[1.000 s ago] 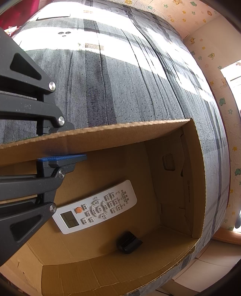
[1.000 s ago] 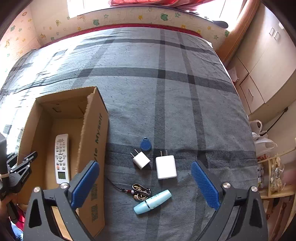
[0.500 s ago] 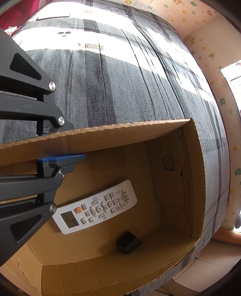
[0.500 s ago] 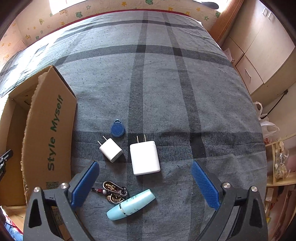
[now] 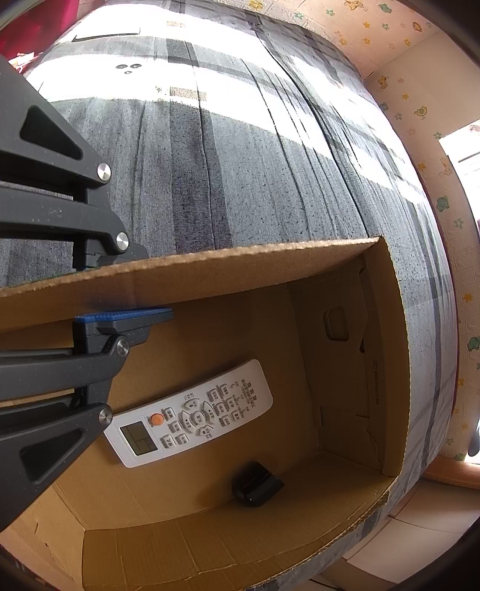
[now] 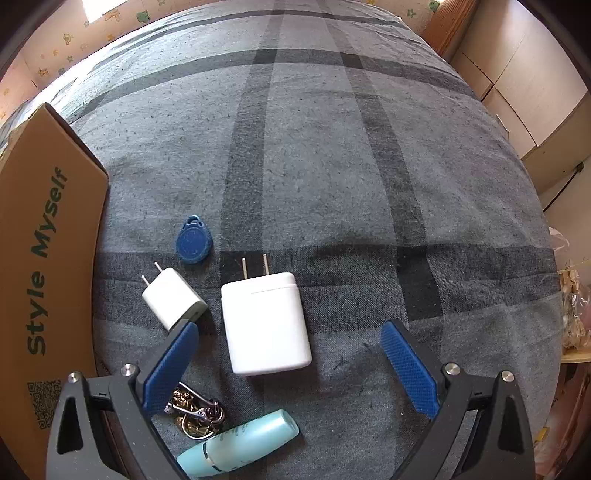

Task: Organize rigid objects
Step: 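Move the right tool back and grasp the large white charger, then carry the large white charger into the box and open the right tool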

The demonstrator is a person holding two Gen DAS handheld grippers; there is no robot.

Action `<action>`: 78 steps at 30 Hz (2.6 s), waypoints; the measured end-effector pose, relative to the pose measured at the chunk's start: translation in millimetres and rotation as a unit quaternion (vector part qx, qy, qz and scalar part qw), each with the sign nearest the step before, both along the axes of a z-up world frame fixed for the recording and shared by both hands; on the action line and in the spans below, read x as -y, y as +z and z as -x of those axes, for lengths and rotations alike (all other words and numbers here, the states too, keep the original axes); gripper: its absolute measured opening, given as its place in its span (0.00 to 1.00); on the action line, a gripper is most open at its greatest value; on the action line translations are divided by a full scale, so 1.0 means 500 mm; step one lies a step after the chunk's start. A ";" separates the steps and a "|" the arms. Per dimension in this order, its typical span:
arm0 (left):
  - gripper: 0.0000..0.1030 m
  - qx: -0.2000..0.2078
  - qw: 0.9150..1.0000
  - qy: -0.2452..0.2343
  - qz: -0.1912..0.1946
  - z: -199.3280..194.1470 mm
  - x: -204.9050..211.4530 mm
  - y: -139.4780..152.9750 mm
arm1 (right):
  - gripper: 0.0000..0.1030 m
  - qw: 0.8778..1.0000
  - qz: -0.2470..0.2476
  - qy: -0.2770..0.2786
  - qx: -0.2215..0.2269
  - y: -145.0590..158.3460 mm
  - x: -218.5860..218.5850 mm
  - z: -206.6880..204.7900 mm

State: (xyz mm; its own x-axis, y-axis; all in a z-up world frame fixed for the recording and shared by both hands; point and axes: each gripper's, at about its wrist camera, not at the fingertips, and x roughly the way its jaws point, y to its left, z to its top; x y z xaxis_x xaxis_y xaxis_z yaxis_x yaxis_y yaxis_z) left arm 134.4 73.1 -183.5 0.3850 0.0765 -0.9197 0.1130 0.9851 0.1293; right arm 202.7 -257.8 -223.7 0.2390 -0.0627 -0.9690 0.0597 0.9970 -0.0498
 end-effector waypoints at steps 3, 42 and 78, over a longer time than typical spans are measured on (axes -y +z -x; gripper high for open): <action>0.15 0.000 1.000 -0.001 -0.004 0.000 0.002 0.000 | 0.98 1.000 -0.004 0.000 -0.001 -0.011 0.006 -0.006; 0.15 -0.003 1.000 0.000 -0.007 -0.003 0.000 -0.005 | 0.44 0.999 -0.007 0.038 0.023 0.153 -0.062 0.028; 0.15 -0.002 1.000 0.001 -0.005 -0.003 0.000 -0.004 | 0.44 0.982 -0.045 0.170 0.061 0.295 -0.337 0.057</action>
